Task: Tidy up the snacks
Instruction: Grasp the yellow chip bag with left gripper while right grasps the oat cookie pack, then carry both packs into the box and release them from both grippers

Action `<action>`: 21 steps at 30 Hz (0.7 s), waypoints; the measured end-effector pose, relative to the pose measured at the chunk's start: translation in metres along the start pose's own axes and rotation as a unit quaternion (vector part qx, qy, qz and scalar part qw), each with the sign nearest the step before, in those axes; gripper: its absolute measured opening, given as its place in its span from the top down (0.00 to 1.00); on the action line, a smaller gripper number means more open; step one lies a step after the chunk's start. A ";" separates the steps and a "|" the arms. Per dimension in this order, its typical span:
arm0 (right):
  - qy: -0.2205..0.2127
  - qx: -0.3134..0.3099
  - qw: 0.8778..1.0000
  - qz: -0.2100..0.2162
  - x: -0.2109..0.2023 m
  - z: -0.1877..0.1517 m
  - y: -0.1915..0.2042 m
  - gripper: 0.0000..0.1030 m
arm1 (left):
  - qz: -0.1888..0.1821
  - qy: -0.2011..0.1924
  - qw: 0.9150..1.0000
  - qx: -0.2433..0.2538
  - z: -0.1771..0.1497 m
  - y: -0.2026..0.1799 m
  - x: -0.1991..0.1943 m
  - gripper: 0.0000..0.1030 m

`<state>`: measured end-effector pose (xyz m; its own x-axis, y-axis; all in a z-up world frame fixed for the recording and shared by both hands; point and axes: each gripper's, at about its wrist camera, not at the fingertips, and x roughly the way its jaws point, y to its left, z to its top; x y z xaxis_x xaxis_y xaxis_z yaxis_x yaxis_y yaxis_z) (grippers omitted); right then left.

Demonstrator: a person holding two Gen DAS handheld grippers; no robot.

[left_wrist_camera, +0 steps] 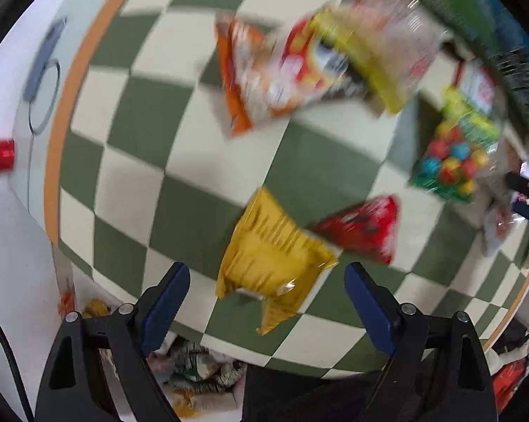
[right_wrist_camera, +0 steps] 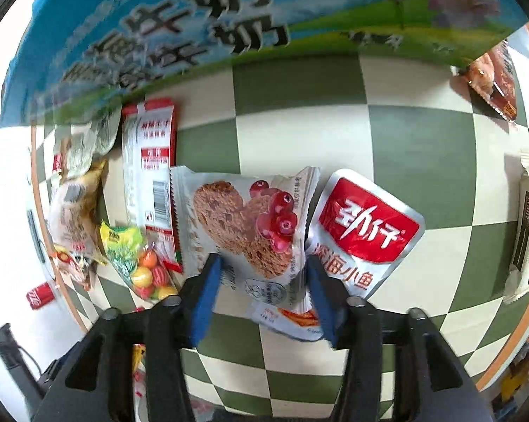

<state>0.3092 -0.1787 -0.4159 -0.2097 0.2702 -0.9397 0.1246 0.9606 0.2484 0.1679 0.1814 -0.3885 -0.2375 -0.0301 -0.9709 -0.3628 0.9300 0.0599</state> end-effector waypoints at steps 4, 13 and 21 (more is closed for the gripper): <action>0.004 -0.003 1.000 -0.007 0.005 0.000 0.008 0.40 | -0.040 0.032 0.997 -0.059 0.004 0.019 0.028 0.13; -0.014 0.053 0.998 0.017 0.022 0.027 0.033 0.13 | -0.086 0.023 0.986 -0.141 0.021 0.042 0.047 0.34; -0.015 0.013 0.996 -0.084 0.042 0.030 0.075 0.06 | -0.021 -0.017 0.995 -0.093 0.016 0.026 0.034 0.48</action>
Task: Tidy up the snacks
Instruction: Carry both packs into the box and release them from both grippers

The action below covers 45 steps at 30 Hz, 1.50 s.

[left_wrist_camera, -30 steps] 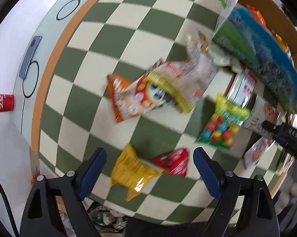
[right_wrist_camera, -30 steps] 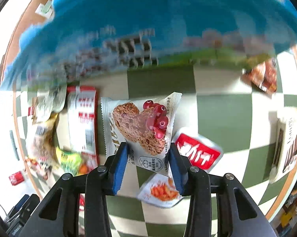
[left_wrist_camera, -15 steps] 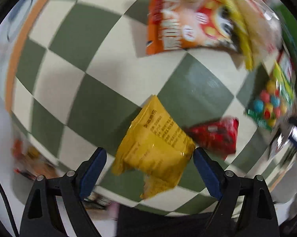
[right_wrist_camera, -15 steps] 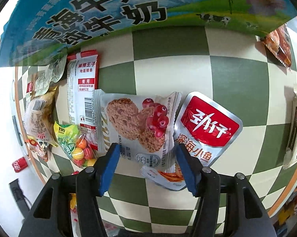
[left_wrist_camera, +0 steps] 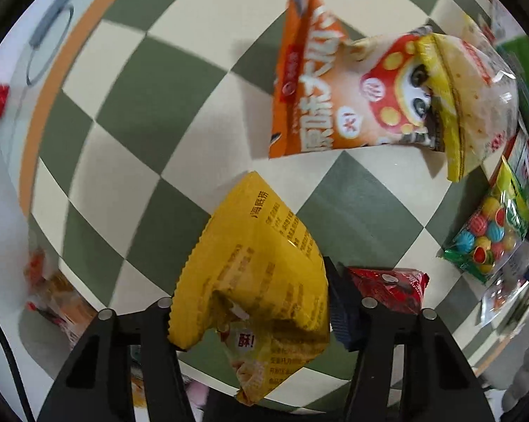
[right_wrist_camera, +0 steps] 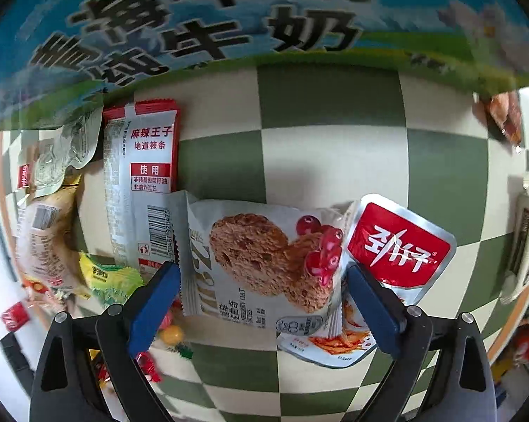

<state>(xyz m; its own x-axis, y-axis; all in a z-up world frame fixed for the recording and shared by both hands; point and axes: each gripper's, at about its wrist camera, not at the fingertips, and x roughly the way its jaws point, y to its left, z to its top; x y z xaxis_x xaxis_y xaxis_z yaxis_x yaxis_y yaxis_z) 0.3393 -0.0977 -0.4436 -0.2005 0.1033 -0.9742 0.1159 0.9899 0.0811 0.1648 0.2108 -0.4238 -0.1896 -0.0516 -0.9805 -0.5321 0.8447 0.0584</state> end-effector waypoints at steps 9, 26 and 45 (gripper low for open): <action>-0.044 -0.034 0.998 -0.022 -0.013 -0.022 0.005 0.26 | 0.024 -0.035 0.999 0.031 -0.011 -0.018 -0.025 0.50; -0.103 -0.058 0.983 0.143 -0.167 -0.057 -0.028 0.26 | -0.080 -0.157 0.964 0.198 0.023 -0.142 -0.222 0.50; -0.115 -0.088 0.981 0.129 -0.203 0.114 -0.004 0.37 | -0.068 -0.028 0.942 0.328 0.164 -0.326 -0.198 0.50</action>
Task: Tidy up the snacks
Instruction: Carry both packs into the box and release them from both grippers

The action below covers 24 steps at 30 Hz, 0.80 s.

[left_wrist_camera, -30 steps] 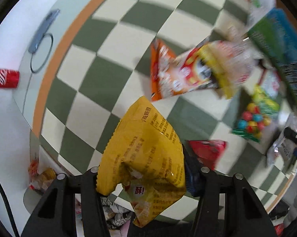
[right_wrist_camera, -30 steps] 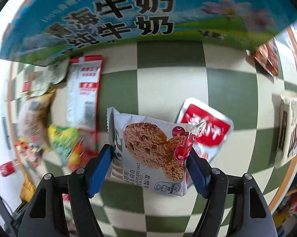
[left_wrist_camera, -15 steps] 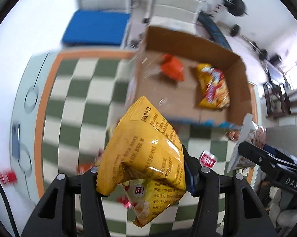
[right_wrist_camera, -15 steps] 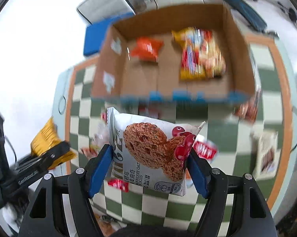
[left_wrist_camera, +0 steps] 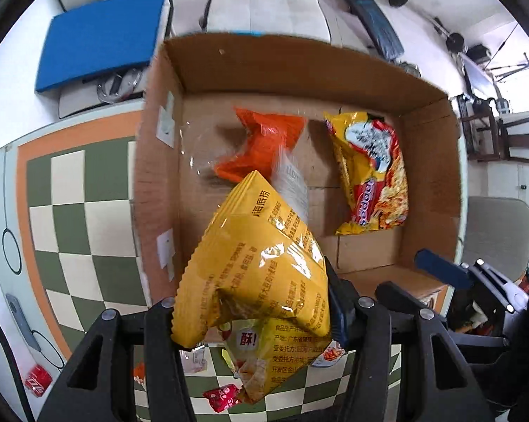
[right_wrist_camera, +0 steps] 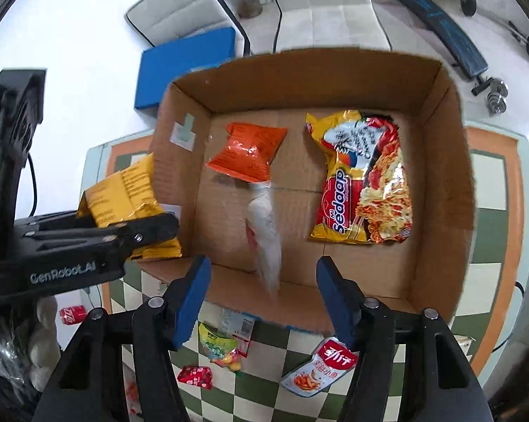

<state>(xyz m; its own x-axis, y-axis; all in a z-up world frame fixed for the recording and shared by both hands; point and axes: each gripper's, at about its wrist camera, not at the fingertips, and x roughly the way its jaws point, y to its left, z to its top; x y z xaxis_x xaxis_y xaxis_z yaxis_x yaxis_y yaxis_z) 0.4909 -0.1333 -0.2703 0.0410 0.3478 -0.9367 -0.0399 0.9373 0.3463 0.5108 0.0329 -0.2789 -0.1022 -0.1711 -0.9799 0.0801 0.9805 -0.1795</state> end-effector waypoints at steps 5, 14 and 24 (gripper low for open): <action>0.017 0.010 1.000 -0.020 0.021 0.004 -0.013 0.37 | 0.023 0.019 1.000 -0.007 0.007 0.004 0.019 0.48; 0.039 0.049 0.998 -0.014 0.034 0.004 -0.035 0.16 | 0.030 0.009 0.999 -0.016 0.003 0.005 0.016 0.14; -0.038 0.025 0.999 -0.018 -0.026 -0.012 -0.041 0.05 | 0.050 -0.107 0.993 -0.019 -0.042 -0.012 -0.051 0.14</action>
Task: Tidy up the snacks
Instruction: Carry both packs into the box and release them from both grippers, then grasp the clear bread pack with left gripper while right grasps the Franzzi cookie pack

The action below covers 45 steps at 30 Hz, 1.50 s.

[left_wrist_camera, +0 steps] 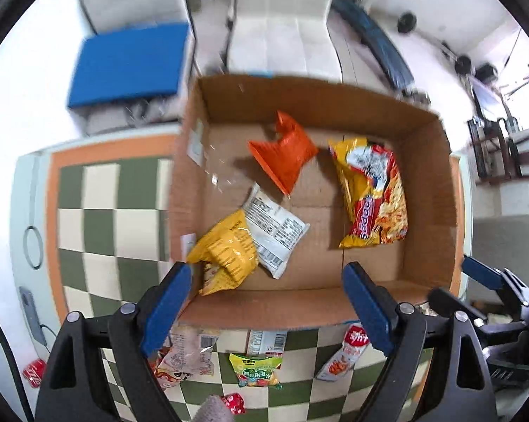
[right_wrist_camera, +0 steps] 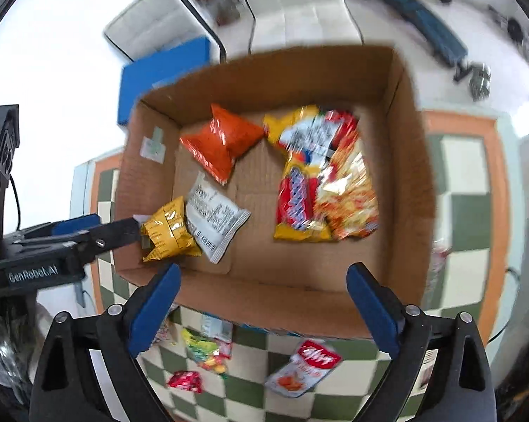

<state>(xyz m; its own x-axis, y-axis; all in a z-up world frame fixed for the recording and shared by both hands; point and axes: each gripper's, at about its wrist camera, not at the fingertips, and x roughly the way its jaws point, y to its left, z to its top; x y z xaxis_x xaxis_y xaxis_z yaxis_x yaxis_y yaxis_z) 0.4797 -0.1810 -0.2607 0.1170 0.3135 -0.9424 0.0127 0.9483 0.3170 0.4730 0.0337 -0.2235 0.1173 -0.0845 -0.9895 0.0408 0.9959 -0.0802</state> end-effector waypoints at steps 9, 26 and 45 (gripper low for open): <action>0.001 0.065 0.997 -0.040 -0.041 -0.081 -0.091 0.05 | 0.039 -0.039 0.997 -0.059 -0.129 -0.017 0.004 0.14; 0.141 0.070 0.973 -0.168 0.089 -0.155 -0.184 0.38 | 0.062 0.046 0.995 -0.057 -0.185 -0.020 0.084 0.14; 0.091 0.038 0.995 -0.003 0.077 -0.137 0.002 0.38 | 0.108 0.145 0.983 -0.020 -0.132 0.090 0.147 0.14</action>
<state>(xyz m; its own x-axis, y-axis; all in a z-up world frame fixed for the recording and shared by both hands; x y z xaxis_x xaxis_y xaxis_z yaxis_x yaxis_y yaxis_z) 0.3527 -0.1481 -0.3477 -0.0652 0.3186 -0.9456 0.0892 0.9457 0.3125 0.3632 0.1148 -0.3923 -0.1696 0.1366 -0.9760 0.0062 0.9905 0.1376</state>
